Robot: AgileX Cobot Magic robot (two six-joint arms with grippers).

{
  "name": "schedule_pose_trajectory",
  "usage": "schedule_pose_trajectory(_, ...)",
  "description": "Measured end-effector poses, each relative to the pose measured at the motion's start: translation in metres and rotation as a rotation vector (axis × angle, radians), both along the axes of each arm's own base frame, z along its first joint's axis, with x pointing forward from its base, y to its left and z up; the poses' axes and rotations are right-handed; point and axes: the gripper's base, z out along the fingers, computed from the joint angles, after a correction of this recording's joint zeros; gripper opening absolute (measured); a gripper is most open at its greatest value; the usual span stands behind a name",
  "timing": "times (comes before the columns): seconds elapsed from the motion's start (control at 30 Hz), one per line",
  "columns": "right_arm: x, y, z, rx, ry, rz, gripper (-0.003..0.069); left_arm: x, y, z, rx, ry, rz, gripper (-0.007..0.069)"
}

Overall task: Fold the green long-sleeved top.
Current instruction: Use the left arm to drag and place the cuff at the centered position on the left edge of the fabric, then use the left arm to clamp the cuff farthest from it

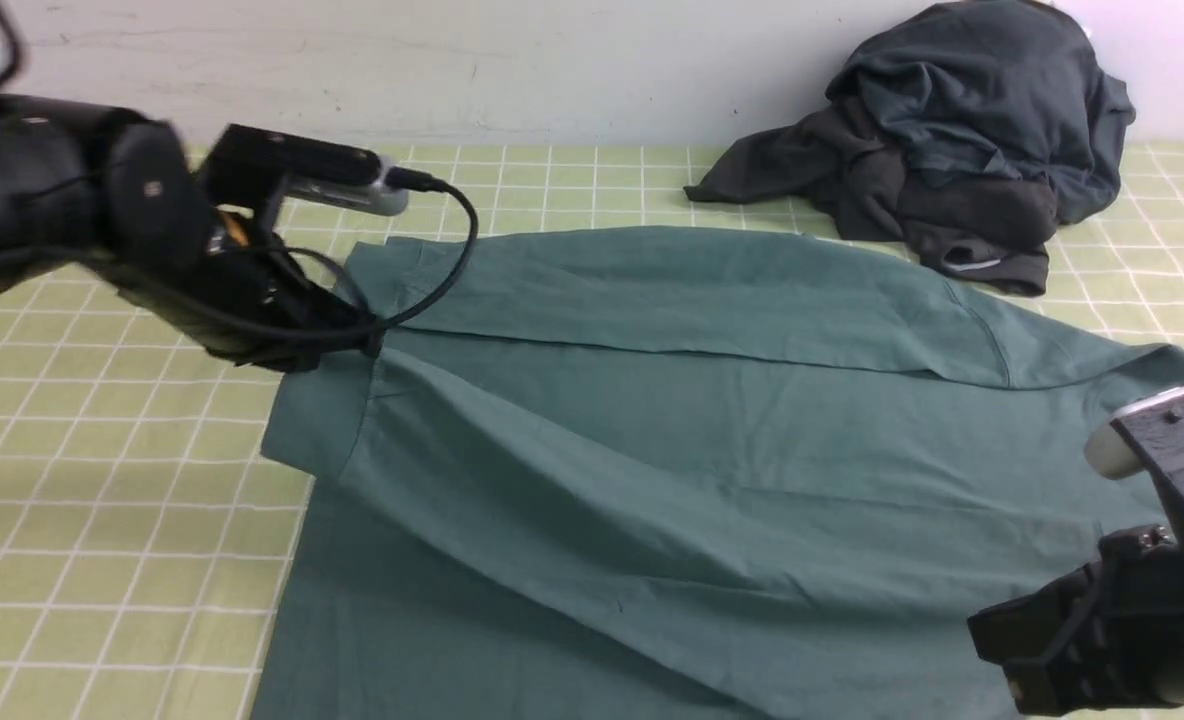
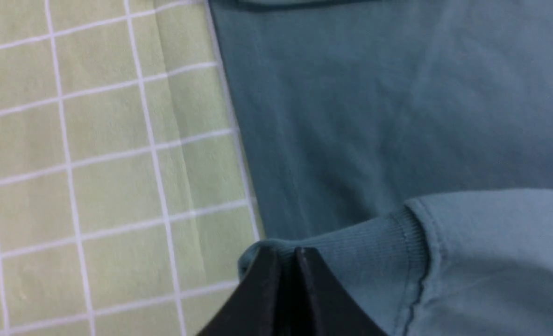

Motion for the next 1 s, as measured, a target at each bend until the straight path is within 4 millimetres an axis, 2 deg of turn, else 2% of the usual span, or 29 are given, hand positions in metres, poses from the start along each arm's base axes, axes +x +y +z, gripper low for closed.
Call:
schedule_pose_trajectory(0.07, 0.000, 0.000, 0.000, 0.000, 0.000, 0.000, -0.0006, 0.026, 0.003, -0.014, 0.020, 0.051, 0.030, 0.0022)
schedule_pose_trajectory(0.13, 0.000, 0.000, 0.000, 0.000, 0.002, 0.001, -0.0006, 0.038, 0.006, -0.020, 0.036, 0.079, 0.039, 0.0041)
schedule_pose_trajectory(0.23, 0.000, 0.000, 0.000, 0.000, 0.003, 0.001, -0.0006, 0.068, 0.013, -0.027, 0.055, 0.106, 0.062, 0.0126)
schedule_pose_trajectory(0.27, 0.000, 0.000, 0.000, 0.000, 0.003, 0.001, -0.0006, 0.068, 0.013, -0.030, 0.055, 0.111, 0.062, 0.0126)
schedule_pose_trajectory(0.3, 0.000, 0.000, 0.000, 0.000, 0.003, 0.001, -0.0006, 0.079, 0.014, -0.028, 0.058, 0.103, 0.068, 0.0188)
schedule_pose_trajectory(0.33, 0.000, 0.000, 0.000, 0.000, 0.003, 0.001, -0.0006, 0.080, 0.014, -0.028, 0.058, 0.100, 0.068, 0.0188)
schedule_pose_trajectory(0.37, 0.000, 0.000, 0.000, 0.000, 0.003, 0.001, -0.0006, 0.092, 0.013, -0.027, 0.058, 0.075, 0.068, 0.0246)
schedule_pose_trajectory(0.4, 0.000, 0.000, 0.000, 0.000, 0.003, 0.001, -0.0006, 0.093, 0.013, -0.027, 0.057, 0.072, 0.068, 0.0252)
schedule_pose_trajectory(0.43, 0.000, 0.000, 0.000, 0.000, 0.003, 0.001, -0.0006, 0.101, 0.012, -0.027, 0.054, 0.049, 0.068, 0.0295)
schedule_pose_trajectory(0.5, 0.000, 0.000, 0.000, 0.000, 0.002, 0.001, -0.0006, 0.114, 0.010, -0.026, 0.035, 0.017, 0.085, 0.0332)
schedule_pose_trajectory(0.6, 0.000, 0.000, 0.000, -0.010, -0.010, 0.011, -0.0006, 0.135, 0.012, -0.039, -0.008, -0.002, 0.155, 0.0357)
schedule_pose_trajectory(0.7, 0.001, 0.000, 0.000, -0.018, -0.021, 0.023, -0.0006, 0.148, 0.018, -0.051, -0.040, -0.009, 0.220, 0.0357)
schedule_pose_trajectory(0.73, 0.001, 0.000, 0.000, -0.024, -0.027, 0.033, -0.0006, 0.156, 0.024, -0.062, -0.062, 0.002, 0.268, 0.0357)
schedule_pose_trajectory(0.87, 0.001, 0.000, 0.000, -0.025, -0.028, 0.035, -0.0006, 0.163, 0.029, -0.080, -0.088, 0.047, 0.307, 0.0323)
schedule_pose_trajectory(0.97, 0.001, 0.000, 0.000, -0.026, -0.031, 0.034, -0.0006, 0.165, 0.026, -0.084, -0.109, 0.062, 0.282, 0.0219)
schedule_pose_trajectory(1.0, 0.001, 0.000, 0.000, -0.027, -0.032, 0.034, -0.0006, 0.164, 0.024, -0.082, -0.118, 0.068, 0.257, 0.0155)
